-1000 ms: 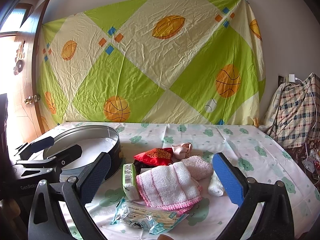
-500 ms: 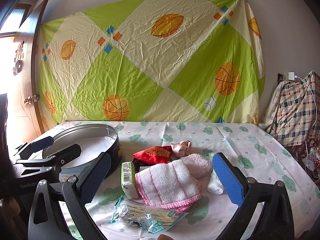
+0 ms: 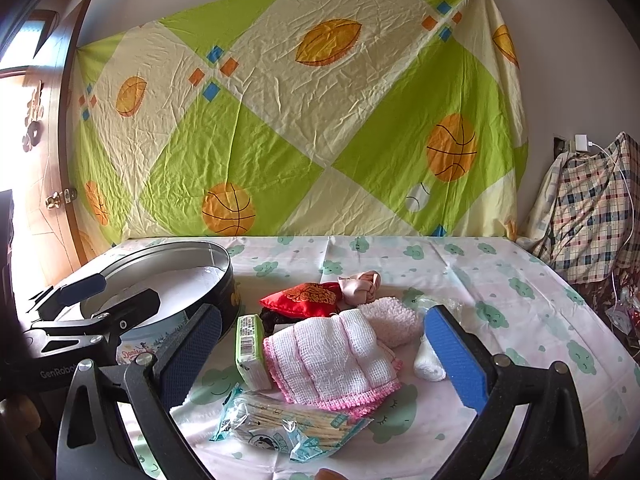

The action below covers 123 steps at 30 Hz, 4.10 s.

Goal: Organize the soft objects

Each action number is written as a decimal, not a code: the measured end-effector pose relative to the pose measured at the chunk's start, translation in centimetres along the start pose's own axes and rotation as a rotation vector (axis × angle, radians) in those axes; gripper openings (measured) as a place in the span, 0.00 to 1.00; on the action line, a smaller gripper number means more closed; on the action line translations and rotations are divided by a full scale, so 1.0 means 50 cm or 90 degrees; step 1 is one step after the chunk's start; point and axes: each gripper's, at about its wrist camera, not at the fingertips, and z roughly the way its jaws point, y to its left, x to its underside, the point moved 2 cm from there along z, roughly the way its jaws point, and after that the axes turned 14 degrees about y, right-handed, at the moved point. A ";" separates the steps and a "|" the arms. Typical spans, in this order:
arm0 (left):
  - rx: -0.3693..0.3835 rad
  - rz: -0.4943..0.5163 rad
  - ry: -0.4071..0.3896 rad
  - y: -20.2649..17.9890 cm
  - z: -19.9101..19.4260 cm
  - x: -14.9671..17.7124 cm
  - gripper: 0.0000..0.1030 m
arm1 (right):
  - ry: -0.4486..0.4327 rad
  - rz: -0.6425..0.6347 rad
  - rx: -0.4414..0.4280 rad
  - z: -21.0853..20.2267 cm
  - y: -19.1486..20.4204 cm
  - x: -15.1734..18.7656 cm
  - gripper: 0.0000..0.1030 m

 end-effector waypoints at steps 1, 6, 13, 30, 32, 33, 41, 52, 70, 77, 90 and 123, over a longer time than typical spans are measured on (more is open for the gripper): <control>-0.001 0.001 0.001 -0.001 0.000 0.000 1.00 | 0.001 0.001 0.000 0.000 -0.002 0.000 1.00; -0.001 0.002 0.002 -0.001 0.000 -0.001 1.00 | 0.002 0.004 0.000 0.000 -0.008 0.002 0.99; -0.001 0.004 0.005 -0.004 0.001 0.000 1.00 | 0.006 0.012 -0.001 0.004 -0.020 0.006 1.00; 0.005 0.022 0.055 -0.040 0.053 0.000 0.96 | 0.031 0.052 0.013 0.047 -0.085 0.036 0.99; 0.007 0.026 0.065 -0.047 0.064 0.002 0.92 | 0.036 0.062 0.022 0.056 -0.101 0.040 0.99; 0.007 0.027 0.071 -0.050 0.071 0.002 0.91 | 0.037 0.066 0.026 0.059 -0.108 0.041 0.99; 0.030 0.040 0.125 -0.081 0.127 0.001 0.73 | 0.070 0.094 0.086 0.097 -0.175 0.037 0.99; 0.043 0.052 0.193 -0.104 0.187 -0.009 0.44 | 0.154 0.135 0.102 0.142 -0.247 0.018 0.99; 0.076 0.034 0.245 -0.096 0.227 -0.010 0.23 | 0.222 0.102 0.068 0.203 -0.239 0.008 0.80; 0.007 0.092 0.179 -0.096 0.202 -0.025 0.23 | 0.264 0.095 0.057 0.239 -0.239 0.009 0.69; 0.020 0.063 0.116 -0.071 0.169 -0.028 0.23 | 0.299 0.102 0.015 0.267 -0.244 0.014 0.35; 0.015 0.033 0.003 -0.050 0.106 -0.021 0.23 | -0.001 0.055 0.064 0.104 -0.196 -0.013 0.34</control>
